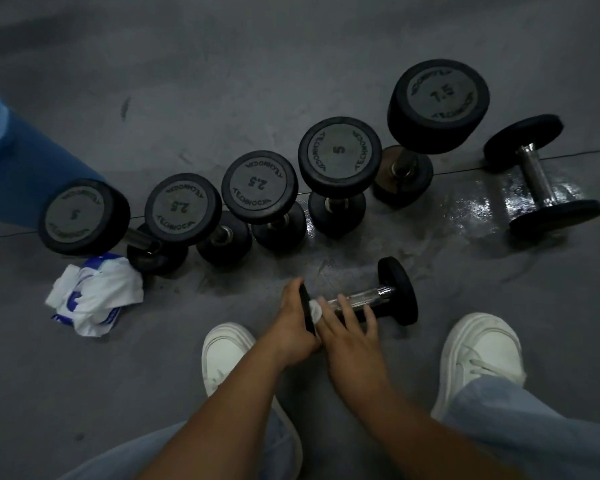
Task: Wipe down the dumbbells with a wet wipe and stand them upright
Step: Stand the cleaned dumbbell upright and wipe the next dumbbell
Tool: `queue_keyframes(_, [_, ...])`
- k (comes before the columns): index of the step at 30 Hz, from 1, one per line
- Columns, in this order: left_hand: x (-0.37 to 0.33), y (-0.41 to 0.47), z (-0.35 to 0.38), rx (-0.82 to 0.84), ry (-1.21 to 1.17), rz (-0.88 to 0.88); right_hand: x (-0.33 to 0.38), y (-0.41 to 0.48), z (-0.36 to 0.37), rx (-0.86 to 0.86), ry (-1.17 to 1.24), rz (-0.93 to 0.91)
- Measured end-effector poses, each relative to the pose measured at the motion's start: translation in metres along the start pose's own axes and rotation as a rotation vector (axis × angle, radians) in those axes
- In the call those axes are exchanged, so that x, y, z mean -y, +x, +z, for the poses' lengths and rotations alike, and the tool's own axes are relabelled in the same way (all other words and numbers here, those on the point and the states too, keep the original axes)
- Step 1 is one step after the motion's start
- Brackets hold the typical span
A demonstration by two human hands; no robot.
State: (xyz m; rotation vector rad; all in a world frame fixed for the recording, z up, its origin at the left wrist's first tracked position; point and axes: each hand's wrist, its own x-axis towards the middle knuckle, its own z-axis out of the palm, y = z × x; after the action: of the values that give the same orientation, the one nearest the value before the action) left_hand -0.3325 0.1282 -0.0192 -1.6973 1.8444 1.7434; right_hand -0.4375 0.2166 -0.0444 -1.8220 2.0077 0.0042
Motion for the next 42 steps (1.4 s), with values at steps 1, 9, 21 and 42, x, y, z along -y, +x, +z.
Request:
queue_keyframes(1, [-0.001, 0.0, 0.0, 0.002, -0.01, -0.005, -0.001, -0.003, -0.003, 0.018, -0.015, -0.009])
queue_keyframes(9, [-0.002, 0.004, 0.0, 0.003, -0.028, -0.02, -0.001, 0.007, -0.004, 0.045, 0.008, 0.009])
queue_keyframes(21, [-0.001, 0.008, -0.001, -0.036, -0.008, -0.019, -0.001, -0.016, 0.008, -0.063, 0.696, 0.412])
queue_keyframes(42, [0.02, -0.001, 0.023, -0.15, 0.004, 0.054, 0.024, 0.047, 0.014, 0.09, 1.909, 1.133])
